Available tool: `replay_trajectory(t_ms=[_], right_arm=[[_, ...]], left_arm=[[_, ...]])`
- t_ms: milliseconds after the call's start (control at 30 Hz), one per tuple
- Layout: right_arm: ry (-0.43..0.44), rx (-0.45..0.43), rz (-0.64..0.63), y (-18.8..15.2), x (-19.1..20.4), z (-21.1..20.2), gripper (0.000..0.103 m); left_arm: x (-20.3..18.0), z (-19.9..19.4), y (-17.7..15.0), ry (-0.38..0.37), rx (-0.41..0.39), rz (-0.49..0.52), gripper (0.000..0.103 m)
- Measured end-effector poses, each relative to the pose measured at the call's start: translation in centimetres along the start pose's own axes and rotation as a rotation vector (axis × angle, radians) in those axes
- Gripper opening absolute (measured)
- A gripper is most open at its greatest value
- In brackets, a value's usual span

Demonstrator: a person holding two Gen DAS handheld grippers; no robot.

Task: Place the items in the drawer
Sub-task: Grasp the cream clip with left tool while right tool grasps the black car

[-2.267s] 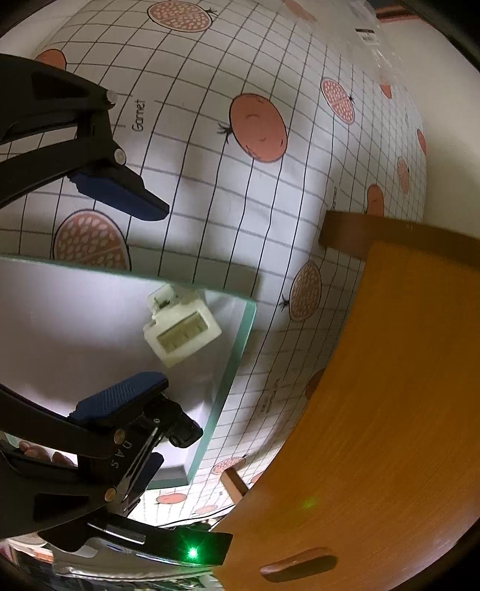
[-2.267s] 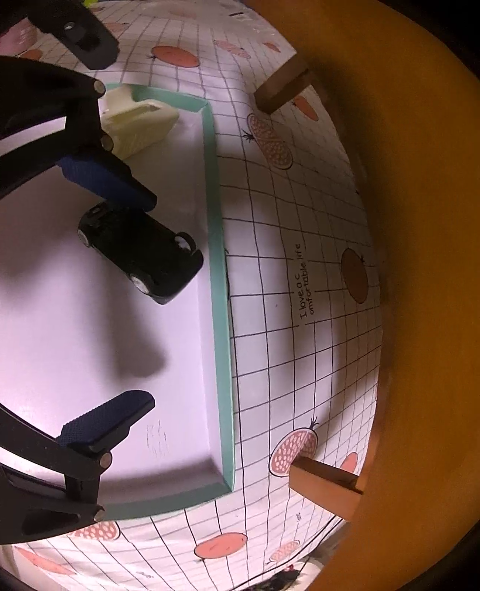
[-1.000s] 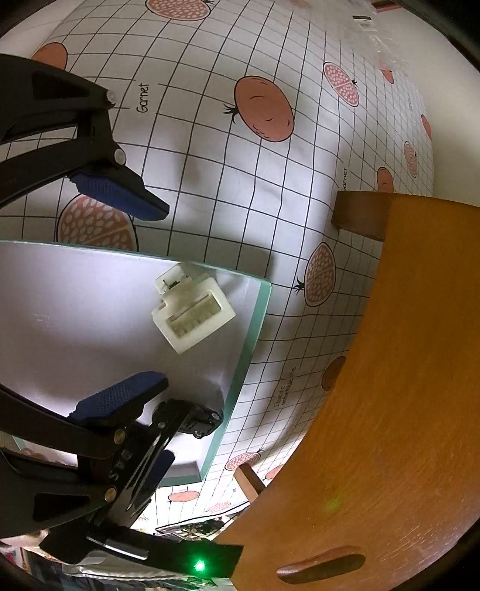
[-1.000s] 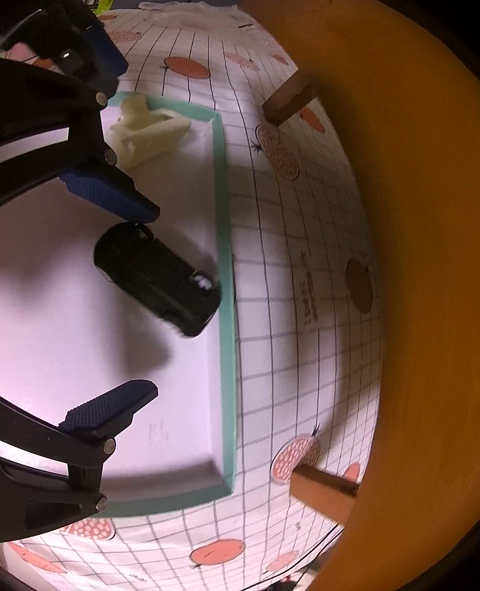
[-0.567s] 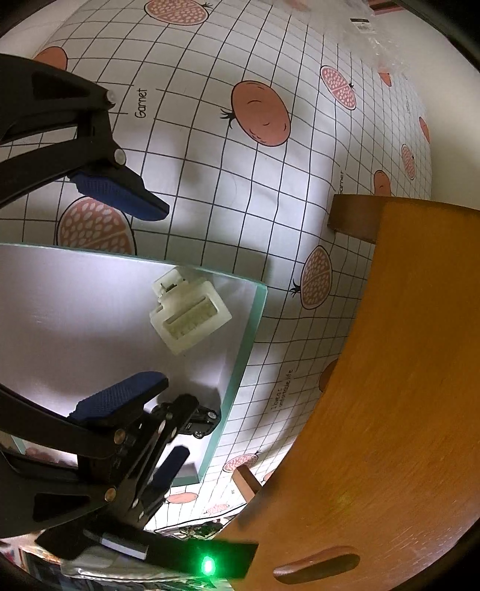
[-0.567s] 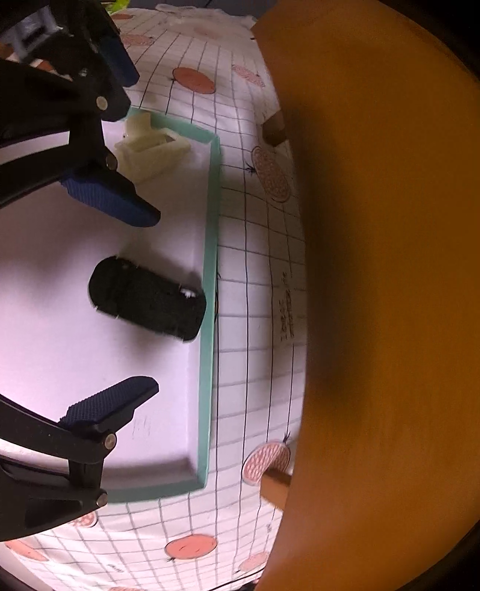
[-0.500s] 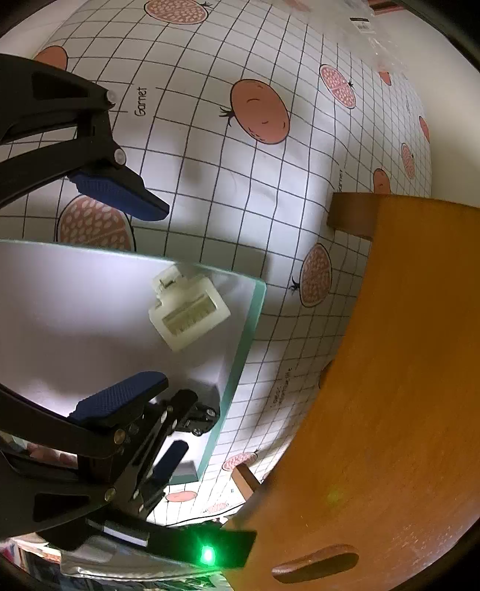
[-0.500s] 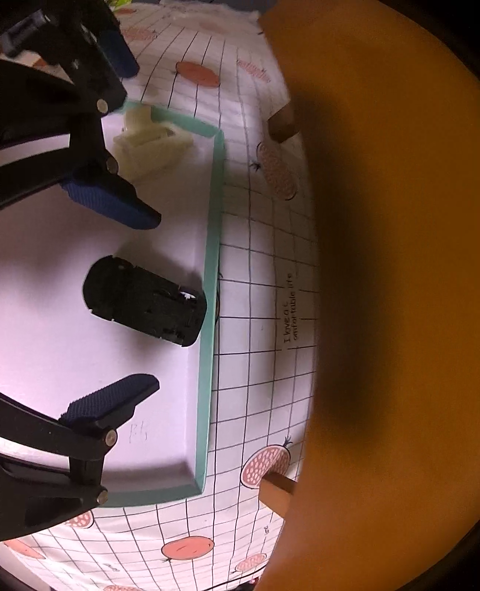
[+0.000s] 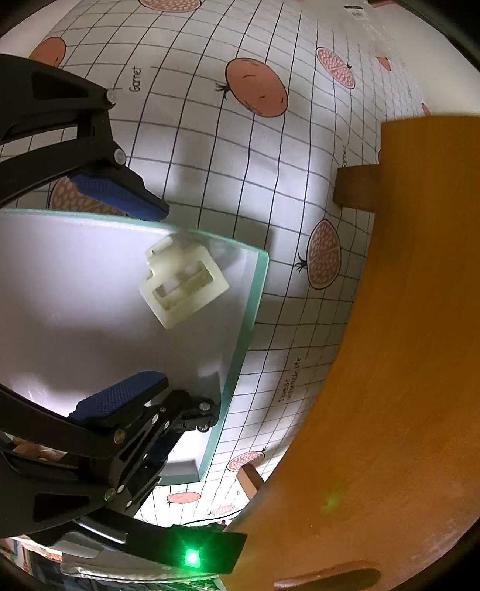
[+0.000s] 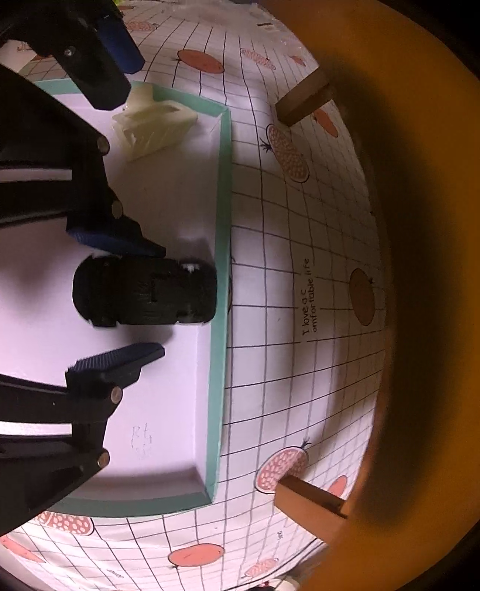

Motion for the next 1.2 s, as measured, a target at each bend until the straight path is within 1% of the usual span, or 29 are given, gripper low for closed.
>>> replay_trajectory(t_ms=[33,133,167,200,333,467,533,667,800,967,1033,1067,1200], right_arm=[[-0.002,0.000,0.000,0.0,-0.1,0.0,0.038],[0.004,0.003,0.005,-0.2,-0.5,-0.2,0.036],[0.003,0.004,0.006,-0.3,-0.6,-0.3,0.036],[0.004,0.005,0.009,-0.5,-0.9,-0.5,0.036],[0.020,0.010,0.030,-1.0,-1.5,-1.0,0.036],[0.032,0.014,0.040,-1.1,-1.6,-1.1,0.036],[0.038,0.015,0.041,-1.2,-1.5,-1.1,0.036],[0.048,0.014,0.047,-1.3,-1.5,-1.1,0.036],[0.058,0.012,0.057,-1.3,-1.6,-1.2,0.036],[0.062,0.009,0.061,-1.3,-1.6,-1.2,0.036],[0.065,0.008,0.063,-1.3,-1.7,-1.2,0.036],[0.065,0.007,0.063,-1.3,-1.7,-1.2,0.036],[0.063,0.009,0.058,-1.3,-1.6,-1.2,0.036]], left_arm=[[-0.2,0.1,0.1,0.009,-0.003,0.005,0.084],[-0.5,0.1,0.3,0.018,-0.002,0.009,0.083],[-0.6,0.1,0.3,0.015,0.002,0.008,0.079],[-0.6,0.2,0.3,0.015,0.006,0.007,0.077],[-1.1,0.6,-0.1,0.024,0.027,0.021,0.077],[-0.8,1.9,-0.1,0.038,0.058,-0.007,0.077],[-1.0,2.0,0.2,0.049,0.050,-0.005,0.076],[-1.4,2.8,0.6,0.070,0.063,-0.008,0.074],[-1.7,3.5,0.9,0.101,0.048,-0.019,0.073],[-2.4,3.8,0.8,0.159,0.007,0.002,0.072],[-2.6,3.7,0.6,0.188,-0.011,0.010,0.063],[-2.6,3.7,0.6,0.196,-0.016,0.013,0.055],[-2.6,3.4,0.4,0.200,-0.015,0.022,0.053]])
Point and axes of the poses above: each gripper's, at about its wrist camera, not at the fingertips, and z roughly the way its jaws point, x to its left, y to its top, the point moved 6 cm from there along z, roughly the way its jaws point, and after that the axes turned 9 degrees about y, right-handed, at the moved point
